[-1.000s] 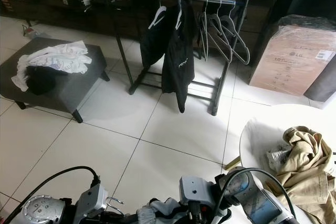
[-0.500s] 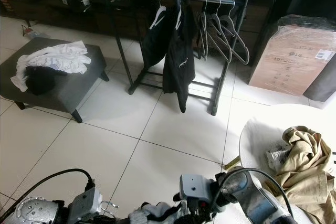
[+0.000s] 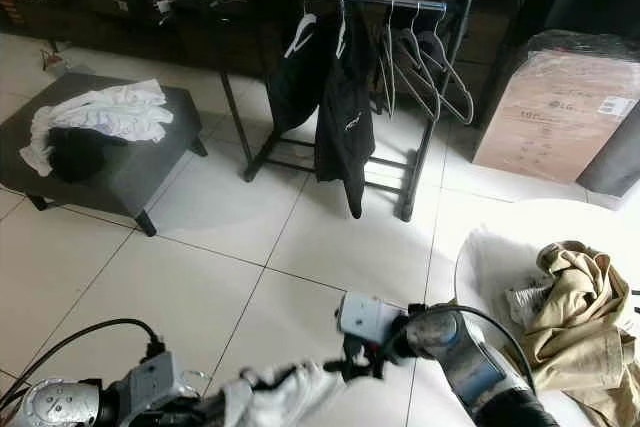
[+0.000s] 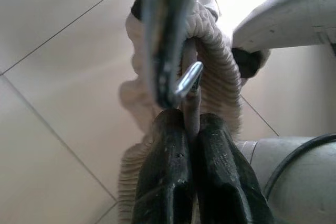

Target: Hang hanger

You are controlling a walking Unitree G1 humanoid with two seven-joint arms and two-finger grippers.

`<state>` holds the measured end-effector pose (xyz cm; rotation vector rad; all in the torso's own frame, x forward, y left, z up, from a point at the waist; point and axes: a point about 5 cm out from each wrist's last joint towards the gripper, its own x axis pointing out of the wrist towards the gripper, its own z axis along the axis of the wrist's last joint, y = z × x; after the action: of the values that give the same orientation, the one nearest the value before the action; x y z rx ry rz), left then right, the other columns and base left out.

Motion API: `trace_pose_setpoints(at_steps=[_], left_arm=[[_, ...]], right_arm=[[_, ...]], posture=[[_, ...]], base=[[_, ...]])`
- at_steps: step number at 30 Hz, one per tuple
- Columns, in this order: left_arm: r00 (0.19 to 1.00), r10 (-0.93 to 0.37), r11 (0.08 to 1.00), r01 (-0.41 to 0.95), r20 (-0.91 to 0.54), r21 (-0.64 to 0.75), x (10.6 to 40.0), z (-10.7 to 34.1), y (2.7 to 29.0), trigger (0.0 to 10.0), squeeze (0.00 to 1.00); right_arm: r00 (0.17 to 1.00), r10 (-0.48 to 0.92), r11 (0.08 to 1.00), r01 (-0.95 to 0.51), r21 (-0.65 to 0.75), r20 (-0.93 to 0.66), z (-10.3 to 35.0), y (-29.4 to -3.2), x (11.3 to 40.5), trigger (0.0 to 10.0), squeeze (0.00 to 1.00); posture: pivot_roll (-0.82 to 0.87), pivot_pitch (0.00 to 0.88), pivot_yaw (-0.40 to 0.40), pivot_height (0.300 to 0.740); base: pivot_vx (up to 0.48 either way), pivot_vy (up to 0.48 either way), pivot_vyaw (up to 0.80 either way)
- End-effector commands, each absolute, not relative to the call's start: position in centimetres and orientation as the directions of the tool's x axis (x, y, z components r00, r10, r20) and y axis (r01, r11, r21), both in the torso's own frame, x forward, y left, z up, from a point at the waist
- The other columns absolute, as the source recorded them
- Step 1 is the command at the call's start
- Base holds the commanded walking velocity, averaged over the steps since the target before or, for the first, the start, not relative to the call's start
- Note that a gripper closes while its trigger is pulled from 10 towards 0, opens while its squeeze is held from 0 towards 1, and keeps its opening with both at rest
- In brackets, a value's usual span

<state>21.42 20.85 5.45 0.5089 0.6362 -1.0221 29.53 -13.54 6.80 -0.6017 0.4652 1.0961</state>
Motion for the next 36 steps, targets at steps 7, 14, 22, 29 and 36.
trace_pose_setpoints(at_steps=[7, 14, 22, 29, 36], left_arm=[[0.553, -0.481, 0.596, 0.775, -0.681, 0.208, 22.1, 5.4, 22.1, 0.0, 0.0], [0.833, -0.166, 0.831, 0.407, -0.528, 0.38, 24.5, 5.9, 23.4, 10.0, 0.0], [0.933, -0.096, 0.945, 0.195, -0.348, 0.261, 24.8, 6.8, 21.0, 10.0, 0.0], [0.968, -0.02, 0.977, 0.072, -0.249, 0.203, 24.5, 7.6, 19.8, 10.0, 0.0], [0.976, 0.022, 0.995, 0.0, -0.216, 0.103, 23.5, 7.6, 19.2, 10.0, 0.0]], right_arm=[[0.564, 0.605, 0.527, -0.813, -0.248, -0.562, 6.7, -14.5, 31.5, 10.0, 0.0], [0.654, 0.521, 0.72, -0.682, -0.129, -0.548, 4.3, -15.6, 31.2, 10.0, 0.0], [0.722, 0.336, 0.879, -0.471, -0.073, -0.605, 0.3, -16.8, 29.4, 10.0, 0.0], [0.679, 0.163, 0.96, -0.277, -0.044, -0.715, -3.4, -18.2, 26.0, 10.0, 0.0], [0.55, 0.004, 0.994, -0.095, -0.058, -0.835, -7.3, -18.7, 20.7, 10.0, 0.0]], posture=[[-0.04, 0.142, -0.002, 0.74], [-0.03, 0.136, -0.013, 0.74], [-0.03, 0.113, -0.022, 0.74], [-0.01, 0.097, -0.03, 0.74], [0.01, 0.091, -0.033, 0.74]], base=[[0.0, 0.0, 0.0], [0.0, 0.0, 0.0], [0.0, 0.0, 0.0], [0.0, 0.0, 0.0], [0.0, 0.0, 0.0]])
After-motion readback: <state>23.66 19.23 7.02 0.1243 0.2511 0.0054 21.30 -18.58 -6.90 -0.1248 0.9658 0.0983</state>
